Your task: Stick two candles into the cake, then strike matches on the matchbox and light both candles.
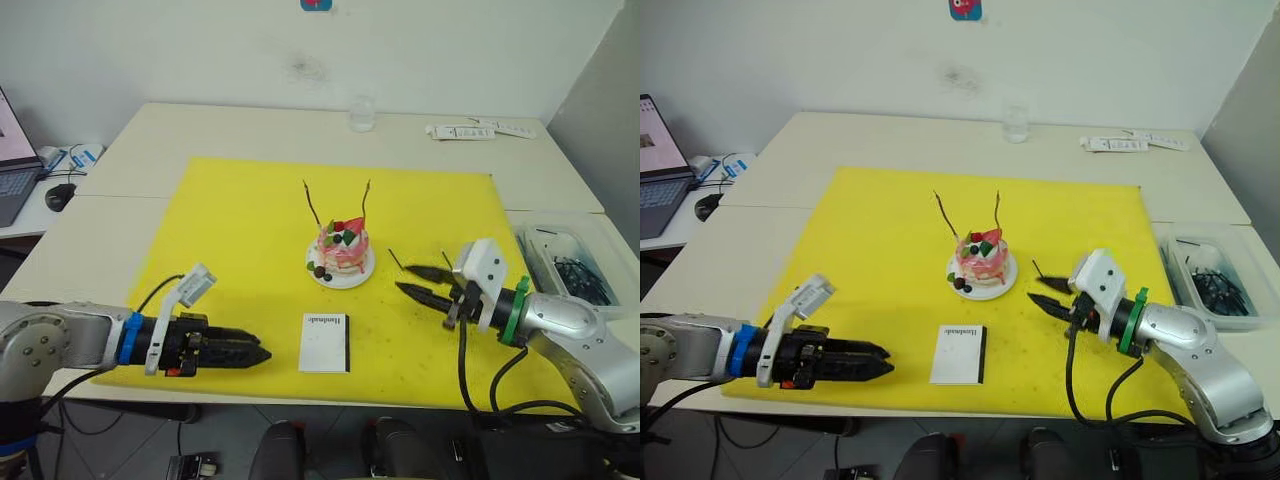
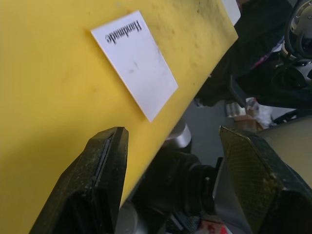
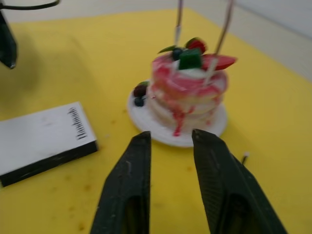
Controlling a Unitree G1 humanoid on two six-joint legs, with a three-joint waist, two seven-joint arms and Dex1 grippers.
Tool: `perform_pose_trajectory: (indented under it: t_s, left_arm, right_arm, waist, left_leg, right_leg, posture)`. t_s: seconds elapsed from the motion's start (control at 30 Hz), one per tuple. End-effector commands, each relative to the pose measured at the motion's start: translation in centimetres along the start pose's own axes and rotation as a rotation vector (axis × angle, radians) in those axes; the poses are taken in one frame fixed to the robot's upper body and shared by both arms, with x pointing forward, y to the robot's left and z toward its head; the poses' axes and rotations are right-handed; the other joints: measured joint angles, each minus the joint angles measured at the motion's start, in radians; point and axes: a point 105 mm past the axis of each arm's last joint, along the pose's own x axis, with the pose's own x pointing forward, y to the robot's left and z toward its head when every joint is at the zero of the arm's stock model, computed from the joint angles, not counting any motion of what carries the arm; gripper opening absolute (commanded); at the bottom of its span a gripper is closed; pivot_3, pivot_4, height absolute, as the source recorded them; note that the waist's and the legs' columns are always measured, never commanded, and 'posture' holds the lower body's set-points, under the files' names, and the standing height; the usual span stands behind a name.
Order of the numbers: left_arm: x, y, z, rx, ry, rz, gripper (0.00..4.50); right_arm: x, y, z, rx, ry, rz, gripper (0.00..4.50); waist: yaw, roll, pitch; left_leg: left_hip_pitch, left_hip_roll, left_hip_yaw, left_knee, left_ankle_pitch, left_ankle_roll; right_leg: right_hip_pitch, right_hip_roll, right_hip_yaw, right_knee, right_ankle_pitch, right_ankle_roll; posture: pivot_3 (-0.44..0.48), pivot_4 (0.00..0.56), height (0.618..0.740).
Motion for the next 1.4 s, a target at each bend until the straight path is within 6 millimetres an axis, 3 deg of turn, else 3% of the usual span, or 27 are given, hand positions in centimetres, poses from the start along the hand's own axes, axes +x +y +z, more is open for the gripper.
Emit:
perform_pose_trajectory:
  t_s: [0.03, 0.13, 0.23, 0.77, 1.07, 1.4]
  left_arm:
    - [1.2, 0.7, 0.1, -0.060, -0.002, -0.007, 3.33]
    - [2.6, 1.6, 0.6, -0.097, -0.031, -0.001, 3.33]
    - [3.2, 1.2, 1.5, -0.108, -0.061, -0.043, 3.33]
    - [6.0, 2.6, 0.8, -0.189, -0.057, -0.024, 3.33]
    - [6.7, 2.7, 0.2, -0.212, -0.063, -0.029, 3.33]
    - [7.1, 2.7, 0.1, -0.218, -0.071, -0.033, 3.33]
  right_arm:
    - [0.2, 1.5, 0.3, -0.020, 0.028, 0.104, 0.02]
    - [0.5, 2.2, -0.9, -0.031, 0.093, 0.150, 0.02]
    - [1.2, 2.7, -1.6, -0.035, 0.127, 0.174, 0.02]
    - [3.8, 3.8, -3.4, -0.059, 0.258, 0.278, 0.02]
    - [5.9, 5.2, -3.0, -0.079, 0.229, 0.353, 0.02]
    - [6.9, 5.5, -1.9, -0.134, 0.187, 0.403, 0.02]
  waist:
    - [0.005, 0.000, 0.000]
    - [0.009, -0.001, 0.000]
    - [0.009, -0.001, 0.000]
    - [0.012, -0.002, 0.000]
    - [0.013, -0.002, -0.001]
    - [0.013, -0.002, -0.001]
  left_leg:
    - [0.000, 0.000, 0.000, 0.000, 0.000, 0.000]
    - [-0.001, -0.001, 0.000, 0.001, 0.000, 0.000]
    - [-0.002, -0.001, 0.000, 0.001, 0.000, 0.000]
    - [-0.002, -0.001, -0.001, 0.001, 0.000, 0.000]
    - [-0.002, -0.004, 0.000, 0.002, 0.000, 0.000]
    - [-0.002, -0.004, 0.000, 0.002, 0.000, 0.000]
  right_leg:
    - [0.000, 0.000, 0.000, 0.000, 0.000, 0.000]
    - [0.000, 0.000, 0.000, 0.000, 0.000, 0.000]
    - [-0.001, 0.001, 0.000, 0.000, 0.000, 0.000]
    - [0.000, -0.001, 0.000, 0.000, 0.000, 0.000]
    - [0.001, -0.007, 0.000, 0.000, 0.001, 0.003]
    - [0.001, -0.009, -0.001, 0.000, 0.001, 0.003]
  posture:
    - [0.000, 0.150, 0.740]
    - [0.000, 0.150, 0.740]
    - [0.000, 0.150, 0.740]
    - [0.000, 0.150, 0.740]
    - [0.000, 0.150, 0.740]
    - [0.000, 0.150, 0.740]
